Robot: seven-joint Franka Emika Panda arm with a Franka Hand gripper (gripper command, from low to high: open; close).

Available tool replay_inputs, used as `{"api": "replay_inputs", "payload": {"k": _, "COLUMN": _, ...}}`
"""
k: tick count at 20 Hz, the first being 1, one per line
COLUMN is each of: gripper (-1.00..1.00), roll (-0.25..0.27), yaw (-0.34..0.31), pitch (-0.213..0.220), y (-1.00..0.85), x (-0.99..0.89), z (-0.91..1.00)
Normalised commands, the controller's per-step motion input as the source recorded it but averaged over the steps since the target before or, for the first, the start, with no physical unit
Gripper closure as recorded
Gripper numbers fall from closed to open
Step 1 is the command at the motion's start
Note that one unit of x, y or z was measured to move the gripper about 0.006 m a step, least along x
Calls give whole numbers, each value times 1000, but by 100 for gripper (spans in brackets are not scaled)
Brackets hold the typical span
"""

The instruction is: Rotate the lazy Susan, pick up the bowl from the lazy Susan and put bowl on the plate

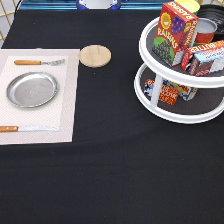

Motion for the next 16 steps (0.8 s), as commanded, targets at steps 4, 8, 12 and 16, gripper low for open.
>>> {"api": "replay_inputs", "payload": {"k": 4, "gripper": -100, "roll": 224, "yaw": -79, "pitch": 67, "y": 248, "x": 532, "z": 151}}
{"api": "replay_inputs", "payload": {"k": 8, "gripper": -100, "roll": 228, "yaw": -57, "pitch": 56, "y": 258, "x": 496, "z": 119}}
{"api": "replay_inputs", "payload": {"k": 12, "gripper": -100, "roll": 224, "yaw": -26, "pitch": 3, "y": 314, "x": 403, "z": 84}}
{"api": "replay_inputs", "payload": {"k": 16, "gripper": -100, "roll": 174, "yaw": 18, "pitch": -63, "y": 377, "x": 259, "z": 13}}
